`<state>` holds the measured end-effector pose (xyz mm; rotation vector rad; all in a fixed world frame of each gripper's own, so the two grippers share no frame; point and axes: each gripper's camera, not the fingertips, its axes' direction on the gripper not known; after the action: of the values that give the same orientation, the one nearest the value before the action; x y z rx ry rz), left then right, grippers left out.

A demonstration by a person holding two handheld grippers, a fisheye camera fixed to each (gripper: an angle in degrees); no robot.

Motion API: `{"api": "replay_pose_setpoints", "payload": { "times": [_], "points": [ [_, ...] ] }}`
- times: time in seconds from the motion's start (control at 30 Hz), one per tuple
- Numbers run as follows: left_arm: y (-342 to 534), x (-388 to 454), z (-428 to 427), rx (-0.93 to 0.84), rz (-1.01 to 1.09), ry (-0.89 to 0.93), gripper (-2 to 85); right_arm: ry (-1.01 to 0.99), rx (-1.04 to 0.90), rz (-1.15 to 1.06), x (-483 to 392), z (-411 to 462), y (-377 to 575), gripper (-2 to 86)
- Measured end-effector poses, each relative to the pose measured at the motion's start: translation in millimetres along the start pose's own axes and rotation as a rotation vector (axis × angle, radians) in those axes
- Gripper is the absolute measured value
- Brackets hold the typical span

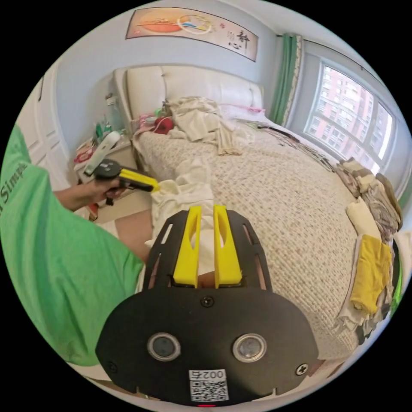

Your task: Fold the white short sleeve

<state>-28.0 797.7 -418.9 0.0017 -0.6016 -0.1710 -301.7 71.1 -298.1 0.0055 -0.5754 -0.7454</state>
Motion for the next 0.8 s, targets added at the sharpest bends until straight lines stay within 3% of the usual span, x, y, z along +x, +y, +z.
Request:
{"api": "replay_pose_setpoints", "payload": {
  "times": [0.2, 0.3, 0.4, 0.47, 0.67, 0.8],
  "points": [
    [13, -8, 4, -0.009, -0.070, 0.051, -1.7, -0.223, -0.076, -0.051, 26, 46, -5, 14.1],
    [19, -8, 10, -0.023, -0.089, 0.066, -1.7, -0.192, -0.150, -0.057, 29, 69, -9, 13.9],
    [23, -6, 14, -0.027, -0.097, 0.065, -1.7, -0.190, -0.257, -0.066, 31, 83, -8, 5.6],
    [25, -3, 15, -0.022, -0.099, 0.060, -1.7, -0.195, -0.231, -0.056, 32, 71, -1, 2.9],
    [34, 1, 25, -0.030, -0.097, 0.041, -1.7, -0.199, -0.231, -0.064, 22, 5, 41, 1.9],
    [37, 3, 32, -0.022, -0.123, 0.056, -1.7, -0.123, -0.460, -0.155, -10, -1, 79, 3.5]
  ]
}}
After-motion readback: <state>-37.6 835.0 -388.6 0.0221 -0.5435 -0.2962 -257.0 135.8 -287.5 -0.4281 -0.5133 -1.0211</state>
